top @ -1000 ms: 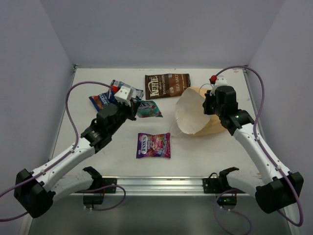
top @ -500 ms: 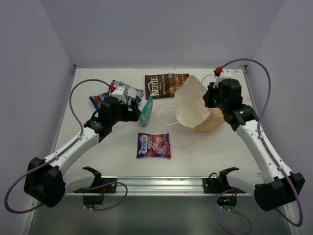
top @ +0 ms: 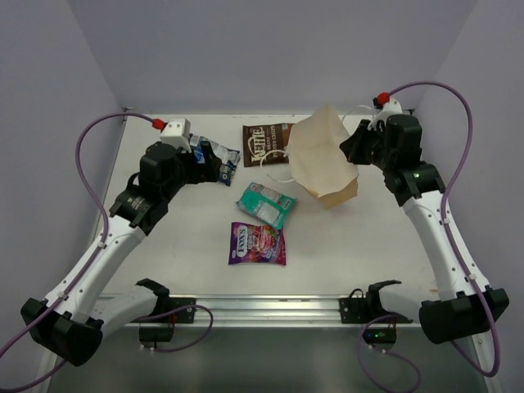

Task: Take the snacks out of the paper bag

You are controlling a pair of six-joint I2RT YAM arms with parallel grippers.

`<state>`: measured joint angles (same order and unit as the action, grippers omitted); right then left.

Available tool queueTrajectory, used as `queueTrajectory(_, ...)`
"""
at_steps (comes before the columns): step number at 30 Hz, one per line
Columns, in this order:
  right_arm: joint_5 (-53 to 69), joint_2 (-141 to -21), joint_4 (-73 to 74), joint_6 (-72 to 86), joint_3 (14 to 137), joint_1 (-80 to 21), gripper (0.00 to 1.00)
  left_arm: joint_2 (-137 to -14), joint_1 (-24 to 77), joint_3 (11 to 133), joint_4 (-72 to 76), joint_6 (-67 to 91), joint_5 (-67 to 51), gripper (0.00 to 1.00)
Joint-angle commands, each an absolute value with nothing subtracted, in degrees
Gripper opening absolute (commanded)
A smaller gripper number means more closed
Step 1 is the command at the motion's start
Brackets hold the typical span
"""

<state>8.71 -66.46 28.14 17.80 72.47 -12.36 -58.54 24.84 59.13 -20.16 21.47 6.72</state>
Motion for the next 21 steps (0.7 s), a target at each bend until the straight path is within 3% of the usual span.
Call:
queueTrajectory(1, 6.7, -69.0, 32.1, 26.8, 79.3, -8.2, 0.0, -58.3, 24.2, 62.7, -26.4, 20.3, 9.1, 1.0)
queueTrajectory(8, 9.9, -74.3, 36.5, 30.4, 85.2, 2.6, 0.0, -57.3, 23.5, 65.2, -30.1, 19.8, 10.2, 1.0)
queueTrajectory(19, 21.0, -82.9, 31.9, 28.0, 80.1, 13.8, 0.0, -57.2, 23.3, 68.8, -33.4, 19.6, 9.8, 1.0)
queueTrajectory(21, 21.0, -83.8, 31.9, 26.7, 79.5, 14.6, 0.06, -57.0, 23.3, 70.0, -34.2, 19.7, 9.9, 1.0)
